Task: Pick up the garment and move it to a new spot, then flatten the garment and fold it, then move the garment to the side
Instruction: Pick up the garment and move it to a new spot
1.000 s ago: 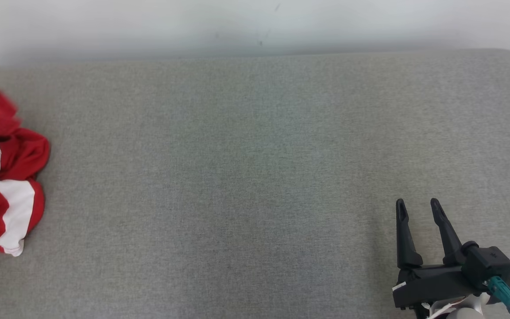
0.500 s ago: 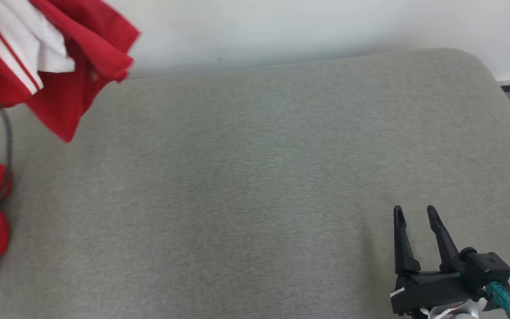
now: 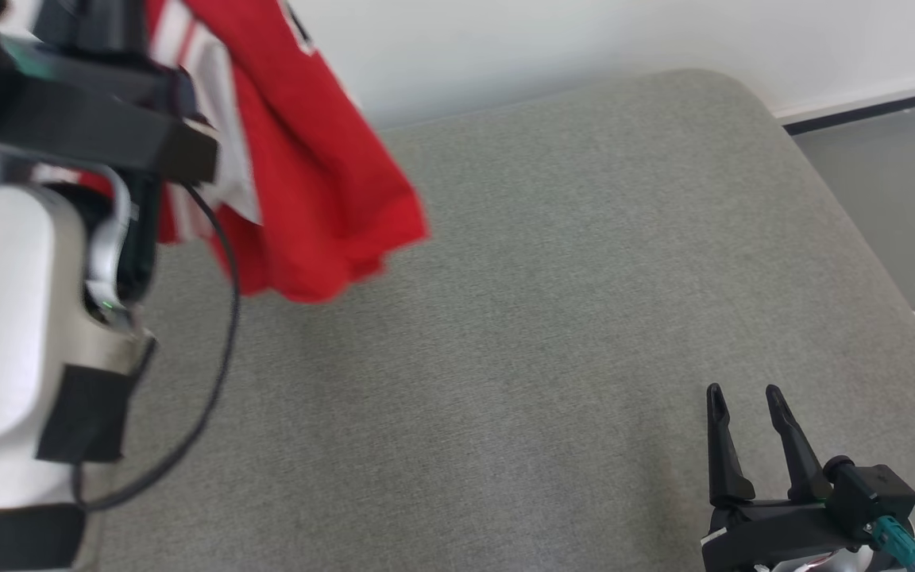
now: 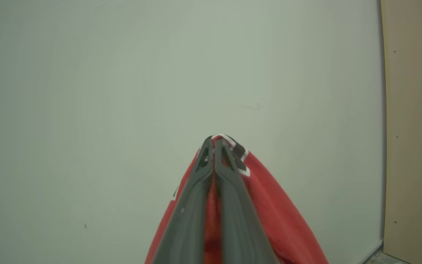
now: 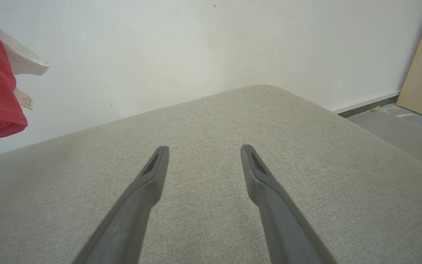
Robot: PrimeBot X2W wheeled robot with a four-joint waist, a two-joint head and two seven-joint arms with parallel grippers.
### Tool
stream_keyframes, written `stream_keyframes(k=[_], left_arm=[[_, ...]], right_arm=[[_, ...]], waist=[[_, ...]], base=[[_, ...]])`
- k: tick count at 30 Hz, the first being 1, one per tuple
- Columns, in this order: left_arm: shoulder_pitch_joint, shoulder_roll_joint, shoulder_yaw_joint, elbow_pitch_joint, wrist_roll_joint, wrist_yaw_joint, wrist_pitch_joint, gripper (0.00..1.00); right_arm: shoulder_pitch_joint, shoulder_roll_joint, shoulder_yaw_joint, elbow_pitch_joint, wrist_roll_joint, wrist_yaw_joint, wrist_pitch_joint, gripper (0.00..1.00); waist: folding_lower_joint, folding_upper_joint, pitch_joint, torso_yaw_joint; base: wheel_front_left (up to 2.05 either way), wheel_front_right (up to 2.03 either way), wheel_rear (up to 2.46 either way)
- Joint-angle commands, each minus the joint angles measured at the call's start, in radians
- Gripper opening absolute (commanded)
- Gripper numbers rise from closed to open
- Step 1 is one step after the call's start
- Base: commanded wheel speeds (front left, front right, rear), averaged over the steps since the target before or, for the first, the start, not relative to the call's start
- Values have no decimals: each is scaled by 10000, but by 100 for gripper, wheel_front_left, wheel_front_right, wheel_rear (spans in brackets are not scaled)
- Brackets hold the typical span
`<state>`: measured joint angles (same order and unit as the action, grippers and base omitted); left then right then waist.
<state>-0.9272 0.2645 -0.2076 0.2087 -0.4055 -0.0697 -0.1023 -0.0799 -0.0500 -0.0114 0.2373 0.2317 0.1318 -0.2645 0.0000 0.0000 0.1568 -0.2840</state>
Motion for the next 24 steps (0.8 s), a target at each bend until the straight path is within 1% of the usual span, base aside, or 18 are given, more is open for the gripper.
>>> stream_keyframes(k=[1,5,10,14,17,19,21,24], left_arm=[[205,-48,9,-44,-25,52,-9,0],[848,-408,-186,29,-219,149,-70,0],[1928,-712,-652,528,-276,72,-211,0],[2703,-824,-1127,1456,-127,-76,-451,0],[3108,-1015,-1481,2323,-135,-181,-646,0],[3194,-1006,-1750,2896,73,-265,-817,0],[3301,-1113,-1957,3381,95,-322,-953,0],[3198,-1203,-2201,3886,220,-387,-1168,0]], right_arm=[[7,-8,39,-22,49,-21,-14,100],[-3,-10,66,-32,98,-21,-15,100],[-69,-11,69,1,116,-21,-14,100],[-190,-11,117,41,94,-21,-14,100],[-224,-11,141,58,64,-21,-15,100],[-284,-11,136,60,71,-21,-14,100],[-333,-10,140,45,81,-21,-14,100],[-327,-13,98,49,83,-21,-15,100]], waist=[[0,0,37,-144],[0,0,99,-231],[0,0,196,-262],[0,0,262,-284],[0,0,306,-312],[0,0,349,-315],[0,0,379,-299],[0,0,403,-243]], base=[[0,0,0],[0,0,0],[0,0,0],[0,0,0],[0,0,0],[0,0,0],[0,0,0],[0,0,0]])
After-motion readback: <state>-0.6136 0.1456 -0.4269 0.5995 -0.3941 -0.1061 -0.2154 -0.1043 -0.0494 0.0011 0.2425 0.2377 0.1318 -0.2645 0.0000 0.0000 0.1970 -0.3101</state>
